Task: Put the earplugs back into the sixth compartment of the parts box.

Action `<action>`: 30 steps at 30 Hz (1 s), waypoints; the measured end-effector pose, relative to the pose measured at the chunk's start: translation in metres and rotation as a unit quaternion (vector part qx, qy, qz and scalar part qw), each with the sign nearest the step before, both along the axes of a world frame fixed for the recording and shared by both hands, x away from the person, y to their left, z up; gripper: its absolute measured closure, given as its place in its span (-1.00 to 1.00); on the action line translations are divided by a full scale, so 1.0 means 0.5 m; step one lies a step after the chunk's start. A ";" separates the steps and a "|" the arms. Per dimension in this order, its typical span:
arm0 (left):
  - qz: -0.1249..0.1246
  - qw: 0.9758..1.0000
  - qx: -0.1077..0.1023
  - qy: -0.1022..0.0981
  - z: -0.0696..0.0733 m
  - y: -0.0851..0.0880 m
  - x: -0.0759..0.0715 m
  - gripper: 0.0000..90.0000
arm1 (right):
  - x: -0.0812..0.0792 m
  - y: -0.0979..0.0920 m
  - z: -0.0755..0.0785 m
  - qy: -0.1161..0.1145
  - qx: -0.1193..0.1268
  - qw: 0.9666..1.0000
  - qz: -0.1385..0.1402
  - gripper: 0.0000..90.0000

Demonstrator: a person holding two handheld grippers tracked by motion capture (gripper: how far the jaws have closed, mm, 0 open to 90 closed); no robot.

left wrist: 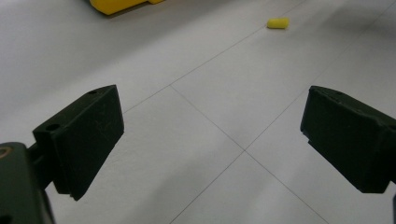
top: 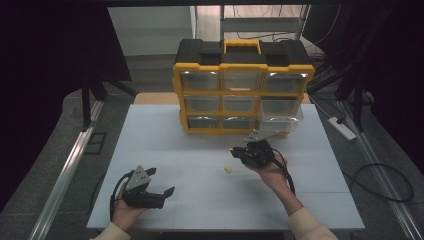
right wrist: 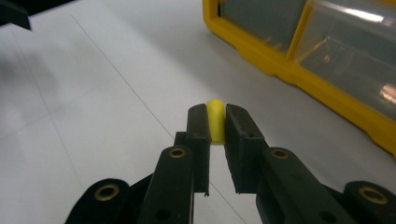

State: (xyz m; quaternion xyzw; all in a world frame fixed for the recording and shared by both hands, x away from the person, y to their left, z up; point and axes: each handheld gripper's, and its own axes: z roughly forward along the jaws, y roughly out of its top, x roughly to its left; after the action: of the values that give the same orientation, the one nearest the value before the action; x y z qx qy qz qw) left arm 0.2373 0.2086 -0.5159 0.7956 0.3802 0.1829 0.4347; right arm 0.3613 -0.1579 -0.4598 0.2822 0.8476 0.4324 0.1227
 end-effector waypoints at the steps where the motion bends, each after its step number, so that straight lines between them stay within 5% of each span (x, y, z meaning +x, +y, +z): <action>1: 0.000 1.000 0.000 0.000 0.000 0.000 0.000 -0.87 | -0.003 -0.002 0.004 -0.003 0.006 1.000 0.002 0.78; 17: 0.001 1.000 0.000 -0.001 -0.001 0.000 0.001 -0.87 | -0.039 -0.036 0.085 -0.061 0.099 0.993 0.008 0.77; 30: 0.000 1.000 0.002 0.001 -0.002 0.000 0.001 -0.87 | -0.059 -0.070 0.149 -0.110 0.129 0.985 -0.007 0.77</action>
State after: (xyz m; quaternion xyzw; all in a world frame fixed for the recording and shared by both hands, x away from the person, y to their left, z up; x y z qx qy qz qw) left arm 0.2380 0.2085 -0.5168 0.7967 0.3799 0.1832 0.4329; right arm 0.3321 -0.1929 -0.3854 0.2520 0.7638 0.5660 0.1807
